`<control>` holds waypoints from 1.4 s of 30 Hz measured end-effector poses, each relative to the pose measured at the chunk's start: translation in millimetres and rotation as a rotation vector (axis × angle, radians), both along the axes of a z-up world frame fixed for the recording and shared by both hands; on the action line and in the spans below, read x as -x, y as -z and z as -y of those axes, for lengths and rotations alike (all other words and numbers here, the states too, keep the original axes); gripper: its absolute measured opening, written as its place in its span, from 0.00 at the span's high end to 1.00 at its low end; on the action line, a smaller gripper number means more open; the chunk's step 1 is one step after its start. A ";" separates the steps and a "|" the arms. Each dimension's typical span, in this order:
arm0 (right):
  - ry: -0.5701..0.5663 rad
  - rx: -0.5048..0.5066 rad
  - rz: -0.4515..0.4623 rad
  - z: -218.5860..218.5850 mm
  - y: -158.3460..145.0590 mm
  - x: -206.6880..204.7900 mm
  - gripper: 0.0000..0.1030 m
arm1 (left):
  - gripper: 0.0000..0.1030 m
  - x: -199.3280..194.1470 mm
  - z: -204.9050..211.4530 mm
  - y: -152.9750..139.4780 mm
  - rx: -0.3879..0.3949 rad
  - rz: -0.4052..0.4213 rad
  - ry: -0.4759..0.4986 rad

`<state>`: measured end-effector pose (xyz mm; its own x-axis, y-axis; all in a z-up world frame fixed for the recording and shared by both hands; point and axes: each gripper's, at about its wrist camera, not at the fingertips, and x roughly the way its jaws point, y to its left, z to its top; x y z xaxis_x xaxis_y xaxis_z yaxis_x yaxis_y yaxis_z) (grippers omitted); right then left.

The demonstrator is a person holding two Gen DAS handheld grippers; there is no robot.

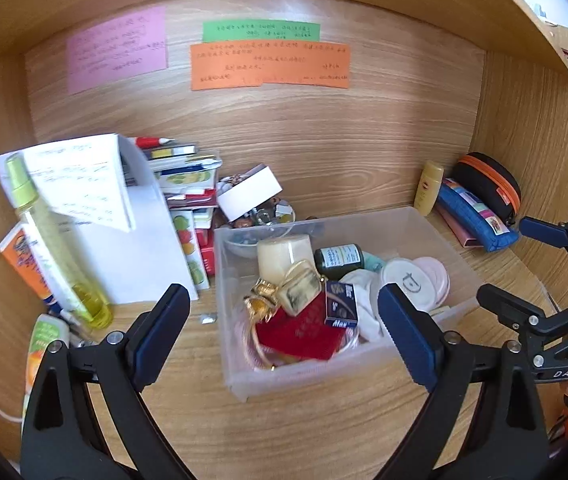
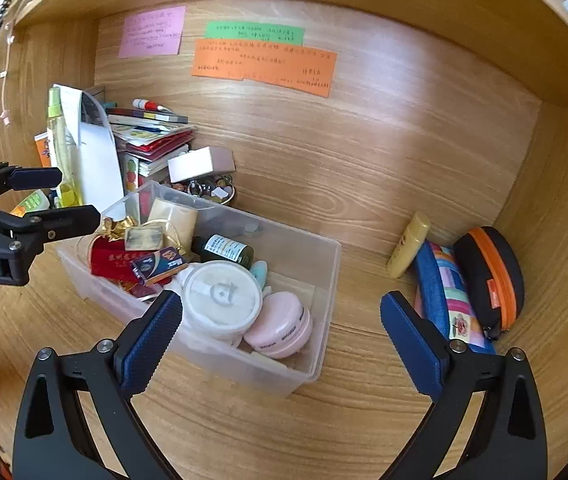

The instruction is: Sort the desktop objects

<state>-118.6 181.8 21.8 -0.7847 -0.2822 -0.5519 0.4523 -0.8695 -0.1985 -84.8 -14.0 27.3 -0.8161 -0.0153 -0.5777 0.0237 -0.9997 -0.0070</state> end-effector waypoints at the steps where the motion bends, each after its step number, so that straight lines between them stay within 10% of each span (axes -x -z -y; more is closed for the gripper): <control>1: 0.002 0.001 -0.006 -0.7 -0.2 -4.0 0.04 | 0.07 -4.2 0.0 -0.4 -0.001 -0.002 -0.005; 42: 0.033 0.136 0.019 -29.3 2.1 -50.1 0.01 | 0.06 -60.6 -17.6 17.0 0.007 -0.054 -0.086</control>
